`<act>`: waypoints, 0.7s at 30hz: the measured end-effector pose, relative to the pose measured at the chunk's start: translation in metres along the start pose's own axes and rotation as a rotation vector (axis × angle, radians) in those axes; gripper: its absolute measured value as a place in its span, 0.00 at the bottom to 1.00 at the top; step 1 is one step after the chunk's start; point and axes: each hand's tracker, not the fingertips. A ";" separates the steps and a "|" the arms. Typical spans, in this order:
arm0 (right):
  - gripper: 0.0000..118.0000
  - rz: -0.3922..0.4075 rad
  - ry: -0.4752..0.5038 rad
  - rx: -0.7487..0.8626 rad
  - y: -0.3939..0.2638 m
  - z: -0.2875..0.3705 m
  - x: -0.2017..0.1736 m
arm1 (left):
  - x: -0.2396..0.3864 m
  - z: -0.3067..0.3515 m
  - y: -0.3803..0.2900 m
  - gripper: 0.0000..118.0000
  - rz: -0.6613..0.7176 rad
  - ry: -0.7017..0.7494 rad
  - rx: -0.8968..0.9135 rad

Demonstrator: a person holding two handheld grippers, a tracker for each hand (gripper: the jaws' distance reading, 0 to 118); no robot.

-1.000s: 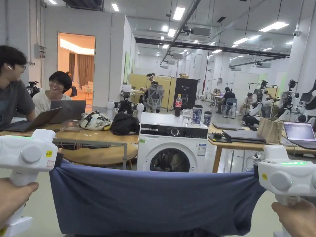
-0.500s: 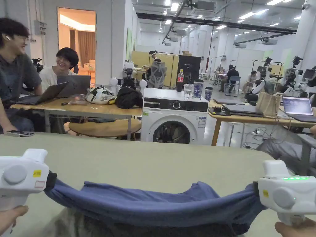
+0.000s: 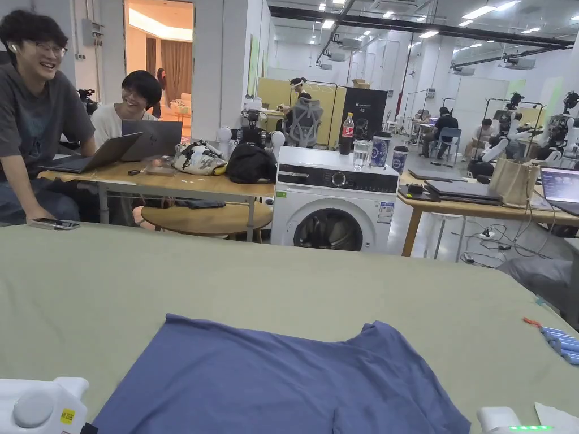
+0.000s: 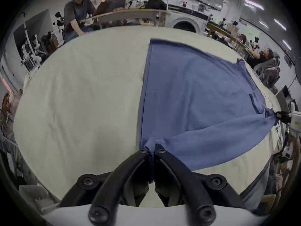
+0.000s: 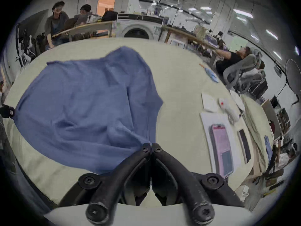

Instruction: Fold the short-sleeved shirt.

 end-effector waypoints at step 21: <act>0.00 -0.105 0.067 0.584 0.026 0.051 -0.085 | 0.093 0.057 0.000 0.00 -0.083 0.032 0.628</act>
